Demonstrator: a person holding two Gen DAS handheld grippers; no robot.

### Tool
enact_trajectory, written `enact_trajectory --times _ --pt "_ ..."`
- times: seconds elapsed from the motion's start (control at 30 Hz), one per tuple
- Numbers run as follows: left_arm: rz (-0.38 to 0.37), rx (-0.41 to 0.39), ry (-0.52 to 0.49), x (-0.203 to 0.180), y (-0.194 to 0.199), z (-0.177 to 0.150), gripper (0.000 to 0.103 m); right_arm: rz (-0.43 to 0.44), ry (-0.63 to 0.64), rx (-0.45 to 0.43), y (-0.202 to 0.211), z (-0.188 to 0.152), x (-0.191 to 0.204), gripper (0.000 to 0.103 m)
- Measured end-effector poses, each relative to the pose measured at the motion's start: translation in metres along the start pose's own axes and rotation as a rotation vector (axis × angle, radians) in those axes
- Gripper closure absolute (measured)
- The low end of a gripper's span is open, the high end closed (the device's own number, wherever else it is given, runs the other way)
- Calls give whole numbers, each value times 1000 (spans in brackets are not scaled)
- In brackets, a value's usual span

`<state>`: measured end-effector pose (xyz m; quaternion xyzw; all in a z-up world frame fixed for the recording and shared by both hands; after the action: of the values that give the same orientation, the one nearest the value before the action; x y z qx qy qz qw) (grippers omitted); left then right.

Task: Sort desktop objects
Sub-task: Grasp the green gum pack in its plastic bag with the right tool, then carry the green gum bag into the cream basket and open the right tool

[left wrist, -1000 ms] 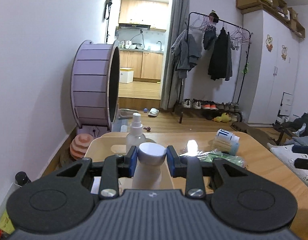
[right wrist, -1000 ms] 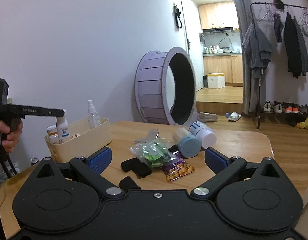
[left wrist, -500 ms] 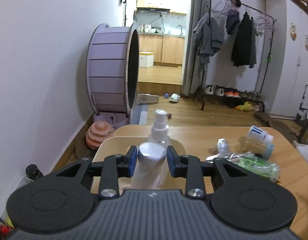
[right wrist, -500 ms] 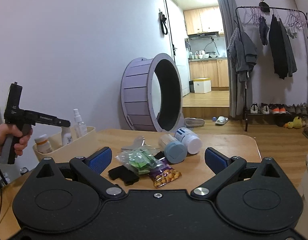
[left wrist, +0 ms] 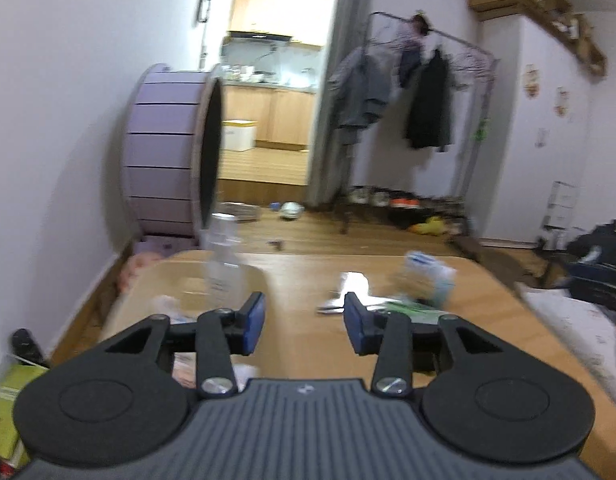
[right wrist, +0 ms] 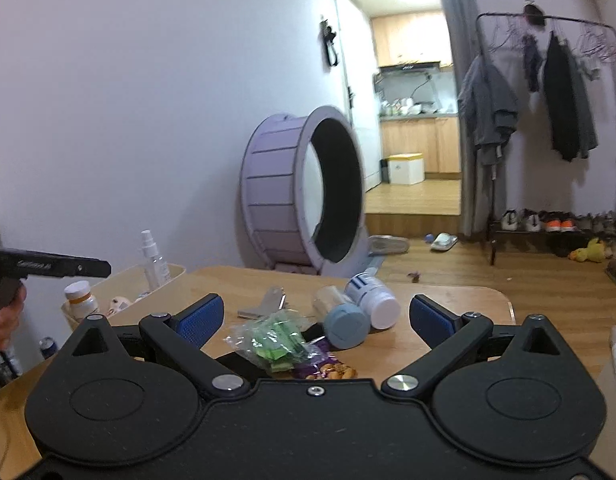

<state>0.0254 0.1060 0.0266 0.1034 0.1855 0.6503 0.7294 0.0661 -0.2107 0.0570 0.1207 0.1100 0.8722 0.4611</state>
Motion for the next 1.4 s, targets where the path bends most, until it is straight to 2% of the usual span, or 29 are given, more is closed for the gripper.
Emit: enact_trajectory --times 0.17,0.3,0.63,0.8,0.87,0.97,1.1,1.2,1.4 --pt "-87 12 18 -35 7 -23 53 30 85 69 -29 -3 9 3" --pt "-126 18 44 -43 9 -39 53 54 75 123 -58 -5 9 4" --pt "-123 7 1 -44 -3 -56 52 127 77 265 -129 -17 25 11" --pt "-120 4 40 -39 -1 -56 52 139 104 332 -153 -28 33 13" --pt "-122 3 46 -38 0 -55 52 145 126 354 -158 -30 35 17" --pt "-125 2 55 -37 1 -54 52 165 151 403 -166 -36 41 37" --pt "-122 -2 68 -34 5 -54 52 159 169 406 -165 -39 42 73" --pt "-116 -12 77 -31 8 -53 52 171 128 396 -160 -34 39 76" --pt "-105 -48 89 -25 20 -50 52 182 106 292 -133 -8 46 77"
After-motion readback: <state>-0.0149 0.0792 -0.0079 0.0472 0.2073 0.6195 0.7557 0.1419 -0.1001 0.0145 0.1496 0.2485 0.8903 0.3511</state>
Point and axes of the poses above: each gripper's, at about its wrist camera, not at the fingertips, and y roughly against the way its jaws point, x to its left, z to its top, the point moved 4 cm from there along -y, roughly the way its jaws point
